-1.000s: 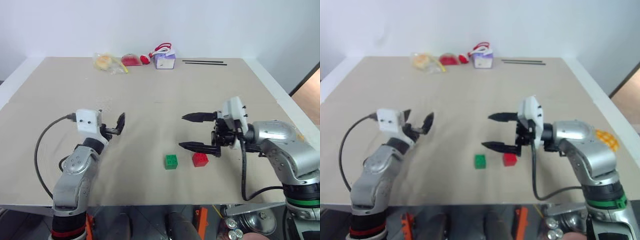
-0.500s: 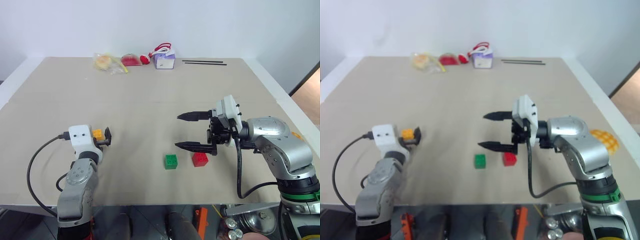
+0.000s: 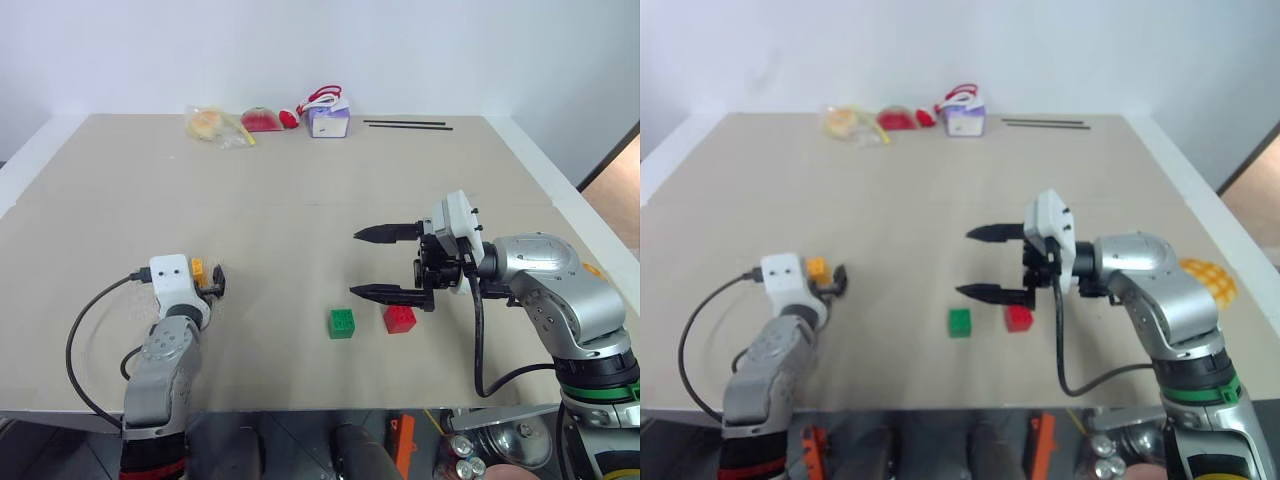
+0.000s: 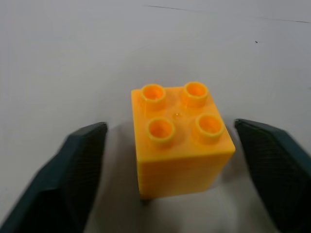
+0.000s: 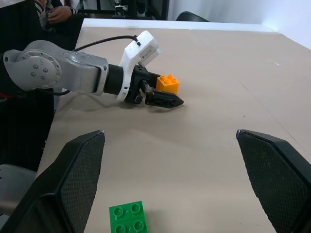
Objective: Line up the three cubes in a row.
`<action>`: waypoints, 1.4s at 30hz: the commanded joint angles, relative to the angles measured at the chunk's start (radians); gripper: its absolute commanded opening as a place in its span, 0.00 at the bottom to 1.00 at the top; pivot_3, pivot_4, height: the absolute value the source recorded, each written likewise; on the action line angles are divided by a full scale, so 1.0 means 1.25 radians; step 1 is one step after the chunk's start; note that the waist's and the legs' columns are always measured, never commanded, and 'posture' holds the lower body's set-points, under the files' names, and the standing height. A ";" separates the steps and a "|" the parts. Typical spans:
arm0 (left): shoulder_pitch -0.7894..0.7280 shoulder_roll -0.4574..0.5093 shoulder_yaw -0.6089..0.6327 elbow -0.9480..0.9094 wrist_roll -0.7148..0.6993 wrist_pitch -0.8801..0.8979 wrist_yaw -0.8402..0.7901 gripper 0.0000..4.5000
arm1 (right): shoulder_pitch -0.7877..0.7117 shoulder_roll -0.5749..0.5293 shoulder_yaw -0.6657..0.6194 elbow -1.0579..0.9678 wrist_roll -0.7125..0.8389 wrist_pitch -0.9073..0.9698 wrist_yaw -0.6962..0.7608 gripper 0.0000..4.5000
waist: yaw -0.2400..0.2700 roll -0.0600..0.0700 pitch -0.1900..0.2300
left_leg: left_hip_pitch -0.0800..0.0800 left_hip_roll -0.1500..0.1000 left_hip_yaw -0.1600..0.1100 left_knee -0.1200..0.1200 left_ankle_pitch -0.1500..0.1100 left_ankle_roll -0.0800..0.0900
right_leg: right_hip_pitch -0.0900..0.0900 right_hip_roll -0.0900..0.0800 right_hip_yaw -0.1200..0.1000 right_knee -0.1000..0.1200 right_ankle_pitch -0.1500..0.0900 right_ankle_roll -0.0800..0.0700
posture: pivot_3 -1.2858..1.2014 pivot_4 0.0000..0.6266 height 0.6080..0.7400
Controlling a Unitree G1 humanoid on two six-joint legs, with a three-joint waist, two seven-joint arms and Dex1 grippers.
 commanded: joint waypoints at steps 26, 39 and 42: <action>-0.153 0.455 -0.241 0.144 -0.213 -0.246 -1.042 0.31 | 0.186 -0.110 -0.131 -0.129 0.091 0.010 0.039 1.00 | -0.002 0.000 0.000 | 0.000 0.001 0.000 -0.006 0.000 -0.001 | -0.003 0.000 -0.001 0.000 -0.003 -0.003 | 0.52 0.24 1.00; -0.211 0.431 -0.305 0.293 -0.132 -0.392 -1.135 0.31 | 0.242 -0.137 -0.145 -0.163 0.086 0.003 0.022 1.00 | 0.000 0.000 0.000 | -0.001 0.001 0.000 -0.005 0.000 -0.001 | -0.002 0.000 -0.001 -0.001 -0.004 -0.003 | 0.52 0.24 1.00; -0.218 0.423 -0.307 0.313 -0.123 -0.402 -1.135 0.31 | 0.244 -0.138 -0.147 -0.167 0.087 0.005 0.020 1.00 | -0.001 0.000 0.000 | -0.001 0.001 0.000 -0.005 0.000 -0.001 | -0.002 0.000 -0.001 -0.001 -0.004 -0.003 | 0.52 0.24 1.00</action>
